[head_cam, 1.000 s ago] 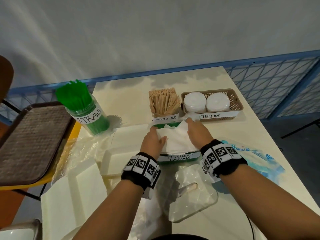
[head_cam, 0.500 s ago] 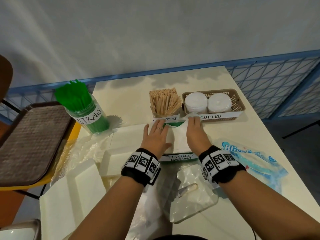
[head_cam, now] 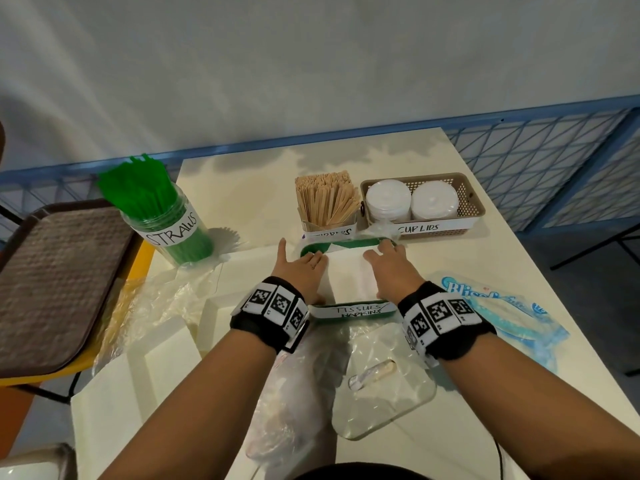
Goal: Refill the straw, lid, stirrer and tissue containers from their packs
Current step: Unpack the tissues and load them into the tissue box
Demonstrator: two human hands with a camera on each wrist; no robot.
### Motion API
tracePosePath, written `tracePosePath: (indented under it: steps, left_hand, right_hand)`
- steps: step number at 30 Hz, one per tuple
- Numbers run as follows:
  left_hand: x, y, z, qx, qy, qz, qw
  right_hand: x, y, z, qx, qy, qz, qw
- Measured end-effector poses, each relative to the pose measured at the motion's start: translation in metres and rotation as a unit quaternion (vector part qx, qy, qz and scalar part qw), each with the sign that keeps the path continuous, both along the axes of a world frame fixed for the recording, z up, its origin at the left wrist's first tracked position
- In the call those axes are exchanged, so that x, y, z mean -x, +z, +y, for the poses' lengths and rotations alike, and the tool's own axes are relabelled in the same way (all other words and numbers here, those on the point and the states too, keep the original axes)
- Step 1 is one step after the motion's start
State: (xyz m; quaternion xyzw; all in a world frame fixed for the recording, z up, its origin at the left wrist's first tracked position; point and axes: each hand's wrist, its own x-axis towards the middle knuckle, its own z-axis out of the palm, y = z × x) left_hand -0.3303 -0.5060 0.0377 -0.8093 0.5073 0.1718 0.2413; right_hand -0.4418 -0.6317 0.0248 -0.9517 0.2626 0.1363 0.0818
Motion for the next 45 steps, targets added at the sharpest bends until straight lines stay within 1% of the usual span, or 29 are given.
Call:
tracePosePath:
  steps: [4,10,15,16,18,21,22,23,26,27,29,31,33,34,35,37,39,41,43,45]
  left_hand:
    - [0.0,-0.003,0.001,-0.009,-0.01,-0.012,1.0]
    - [-0.003,-0.009,-0.002,0.013,-0.005,0.006,1.0]
    - [-0.008,-0.014,-0.006,0.019,-0.014,0.03,0.999]
    - [-0.01,-0.014,-0.006,0.039,-0.009,0.043,0.998]
    - [-0.011,-0.014,-0.004,0.106,0.028,0.073,0.991]
    - [-0.009,-0.015,-0.003,0.191,0.08,0.092,0.974]
    - [-0.008,-0.017,-0.004,0.205,0.087,0.087,0.971]
    - [-0.006,-0.019,-0.006,0.215,0.096,0.082,0.968]
    - [0.0,-0.025,-0.009,0.233,0.128,0.074,0.961]
    - [0.001,-0.025,-0.01,0.239,0.132,0.071,0.959]
    - [0.002,-0.023,-0.01,0.264,0.137,0.075,0.952]
    - [0.0,-0.02,-0.006,0.299,0.149,0.083,0.939]
    - [-0.004,-0.016,-0.002,0.326,0.177,0.098,0.924]
    - [-0.006,-0.014,-0.001,0.332,0.195,0.112,0.916]
    - [-0.009,-0.013,0.0,0.334,0.209,0.126,0.91]
    - [-0.011,-0.01,-0.001,0.324,0.219,0.144,0.909]
    - [-0.011,-0.009,-0.003,0.303,0.214,0.143,0.917]
    - [-0.009,-0.01,-0.003,0.292,0.218,0.143,0.92]
    - [-0.008,-0.011,-0.002,0.296,0.227,0.147,0.916]
    - [-0.008,-0.011,-0.002,0.3,0.229,0.147,0.914]
  right_hand:
    - [0.0,-0.004,0.002,0.021,0.01,0.018,1.0]
    - [-0.001,-0.003,0.007,0.033,0.011,0.021,0.999]
    - [-0.003,-0.006,0.007,0.016,-0.01,0.014,1.0]
    - [-0.003,-0.007,0.006,0.007,-0.015,0.01,1.0]
    - [-0.004,-0.007,0.002,-0.018,-0.027,-0.016,0.999]
    - [-0.005,-0.007,-0.002,-0.034,-0.031,-0.096,0.994]
    - [-0.006,-0.008,-0.004,-0.031,-0.023,-0.117,0.992]
    - [-0.006,-0.009,-0.005,-0.03,-0.011,-0.118,0.993]
    - [-0.007,-0.012,-0.007,-0.022,0.02,-0.072,0.997]
    - [-0.007,-0.013,-0.007,-0.016,0.028,-0.074,0.997]
    - [-0.008,-0.014,-0.009,-0.016,0.041,-0.106,0.993]
    - [-0.006,-0.011,-0.013,-0.064,0.039,-0.164,0.984]
    - [-0.002,-0.004,-0.017,-0.149,0.056,-0.217,0.963]
    - [0.0,0.0,-0.019,-0.179,0.079,-0.22,0.956]
    - [0.001,0.003,-0.02,-0.187,0.105,-0.205,0.955]
    - [0.001,0.005,-0.018,-0.153,0.148,-0.15,0.965]
    - [-0.002,0.004,-0.015,-0.118,0.182,-0.123,0.968]
    - [-0.003,0.003,-0.012,-0.106,0.192,-0.127,0.967]
    - [-0.002,0.003,-0.012,-0.117,0.187,-0.145,0.965]
    - [0.0,0.004,-0.011,-0.107,0.202,-0.151,0.962]
